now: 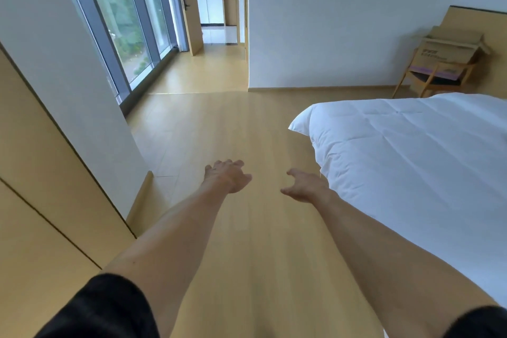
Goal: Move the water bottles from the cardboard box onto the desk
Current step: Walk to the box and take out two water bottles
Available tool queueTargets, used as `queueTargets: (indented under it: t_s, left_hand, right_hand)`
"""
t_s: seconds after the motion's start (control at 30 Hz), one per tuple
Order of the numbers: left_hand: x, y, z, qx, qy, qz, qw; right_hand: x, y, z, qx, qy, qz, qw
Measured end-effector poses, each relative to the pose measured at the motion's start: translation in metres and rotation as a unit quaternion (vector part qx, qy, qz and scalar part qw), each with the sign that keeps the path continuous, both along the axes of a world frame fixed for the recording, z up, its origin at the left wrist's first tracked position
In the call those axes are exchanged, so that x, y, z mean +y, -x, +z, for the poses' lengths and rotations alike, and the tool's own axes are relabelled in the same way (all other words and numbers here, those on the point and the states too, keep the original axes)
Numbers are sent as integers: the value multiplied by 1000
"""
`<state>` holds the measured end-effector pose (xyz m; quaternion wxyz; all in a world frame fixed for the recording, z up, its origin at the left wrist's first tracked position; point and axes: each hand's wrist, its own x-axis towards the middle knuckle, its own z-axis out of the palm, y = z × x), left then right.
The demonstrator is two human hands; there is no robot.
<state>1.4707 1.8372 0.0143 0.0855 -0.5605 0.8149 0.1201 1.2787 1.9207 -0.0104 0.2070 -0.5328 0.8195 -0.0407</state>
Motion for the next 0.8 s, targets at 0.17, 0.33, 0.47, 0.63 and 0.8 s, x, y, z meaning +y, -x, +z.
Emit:
queueTargets:
  t_s: [0.17, 0.33, 0.47, 0.63, 0.8]
  left_hand:
    - [-76, 47, 8, 17, 14, 9, 1000]
    - [-129, 68, 5, 11, 14, 13, 1000]
    - [-183, 84, 2, 14, 17, 16, 1000]
    - [-257, 106, -10, 16, 15, 3, 1000]
    - [-353, 126, -18, 28, 12, -25, 999]
  right_hand:
    - [-82, 46, 3, -12, -2, 9, 1000]
    - [-138, 68, -4, -19, -12, 13, 1000]
    - [-191, 83, -5, -23, -12, 15, 1000]
    - [-259, 100, -11, -10, -10, 12, 1000]
    - [-343, 122, -10, 6, -19, -16, 1000]
